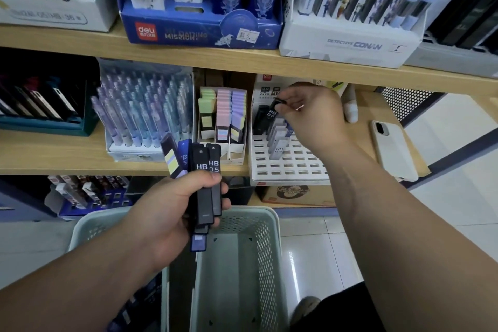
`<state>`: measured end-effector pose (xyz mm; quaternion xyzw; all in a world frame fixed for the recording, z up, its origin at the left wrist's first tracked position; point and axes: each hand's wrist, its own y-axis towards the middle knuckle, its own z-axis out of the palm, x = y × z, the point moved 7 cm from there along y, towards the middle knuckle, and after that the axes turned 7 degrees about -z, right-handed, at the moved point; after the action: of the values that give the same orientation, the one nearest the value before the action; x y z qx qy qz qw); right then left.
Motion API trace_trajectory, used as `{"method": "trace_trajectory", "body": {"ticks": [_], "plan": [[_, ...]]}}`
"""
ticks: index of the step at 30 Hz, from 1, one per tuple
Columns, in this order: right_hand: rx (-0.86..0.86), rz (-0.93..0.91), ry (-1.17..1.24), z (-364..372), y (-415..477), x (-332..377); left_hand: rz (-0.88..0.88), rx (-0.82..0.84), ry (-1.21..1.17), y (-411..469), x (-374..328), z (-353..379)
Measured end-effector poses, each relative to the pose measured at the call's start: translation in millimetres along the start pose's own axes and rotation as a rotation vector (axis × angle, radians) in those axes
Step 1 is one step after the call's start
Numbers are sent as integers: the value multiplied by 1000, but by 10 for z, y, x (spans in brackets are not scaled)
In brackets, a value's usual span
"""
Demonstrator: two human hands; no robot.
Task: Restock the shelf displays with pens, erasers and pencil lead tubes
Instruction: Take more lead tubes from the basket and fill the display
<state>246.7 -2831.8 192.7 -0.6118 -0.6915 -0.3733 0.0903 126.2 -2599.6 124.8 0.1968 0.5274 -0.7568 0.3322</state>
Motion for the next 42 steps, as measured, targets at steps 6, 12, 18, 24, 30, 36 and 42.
{"method": "trace_trajectory", "body": {"ticks": [6, 12, 18, 24, 30, 36, 42], "plan": [[78, -93, -103, 179, -34, 86, 8, -8, -17, -27, -40, -3], [99, -111, -128, 167, -15, 85, 9, -5, -18, -47, -51, -29], [108, -104, -102, 178, -22, 106, 2, -5, -11, -37, -42, -17], [137, -178, -173, 198, -45, 185, 6, -3, 4, -14, -42, -37], [110, -192, -230, 254, -22, 60, 8, 3, -1, -13, -44, -33], [67, -146, -221, 225, -36, 64, 10, 4, -13, -34, -55, -16], [298, 67, 346, 330, -246, 602, 24, 28, -14, -77, -89, 34]]}}
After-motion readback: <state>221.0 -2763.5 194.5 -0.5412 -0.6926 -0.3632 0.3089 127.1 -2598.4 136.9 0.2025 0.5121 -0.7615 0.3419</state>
